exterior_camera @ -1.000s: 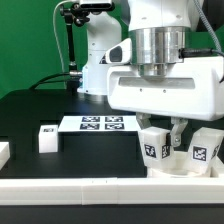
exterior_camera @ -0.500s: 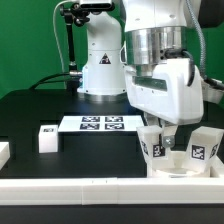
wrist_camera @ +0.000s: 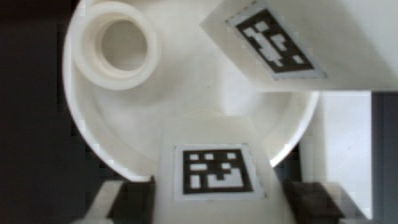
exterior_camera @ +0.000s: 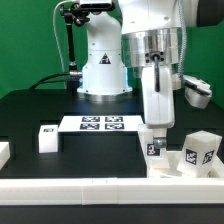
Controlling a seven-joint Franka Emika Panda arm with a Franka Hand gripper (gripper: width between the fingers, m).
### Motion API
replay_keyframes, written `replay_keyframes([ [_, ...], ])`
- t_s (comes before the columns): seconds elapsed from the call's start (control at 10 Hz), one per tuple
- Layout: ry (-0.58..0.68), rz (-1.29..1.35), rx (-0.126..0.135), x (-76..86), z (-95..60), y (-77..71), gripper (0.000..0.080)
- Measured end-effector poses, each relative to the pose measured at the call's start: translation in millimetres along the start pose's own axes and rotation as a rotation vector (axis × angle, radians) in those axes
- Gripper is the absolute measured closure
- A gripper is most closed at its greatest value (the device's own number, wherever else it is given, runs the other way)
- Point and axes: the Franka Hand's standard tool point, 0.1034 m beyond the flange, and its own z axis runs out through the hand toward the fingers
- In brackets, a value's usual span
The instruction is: Assemble stool
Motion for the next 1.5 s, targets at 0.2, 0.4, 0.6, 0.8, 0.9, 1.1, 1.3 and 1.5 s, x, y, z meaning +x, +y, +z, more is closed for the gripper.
replay_keyframes([
  [0.2,0.0,-0.049,0.001,0.5,-1.1,-0.5,0.0381],
  [0.4,-0.007,-0.266,0.004,11.1,-17.6,0.8,0.0208],
  [0.6,-0.003,-0.447,0.006,35.0,-28.4,5.3,0.0162],
  [0.8,0.001,-0.441,0.002,40.2,-27.1,6.4,0.0152],
  [0.9,0.001,-0.444,0.002,39.8,-27.0,6.5,0.0151],
  [1.1,0.001,-0.444,0.001,40.1,-26.5,6.8,0.0151],
  [1.3,0.007,-0.606,-0.005,50.7,-25.9,9.1,0.0151],
  [1.5,0.018,-0.831,-0.011,95.2,-33.9,10.9,0.0151],
])
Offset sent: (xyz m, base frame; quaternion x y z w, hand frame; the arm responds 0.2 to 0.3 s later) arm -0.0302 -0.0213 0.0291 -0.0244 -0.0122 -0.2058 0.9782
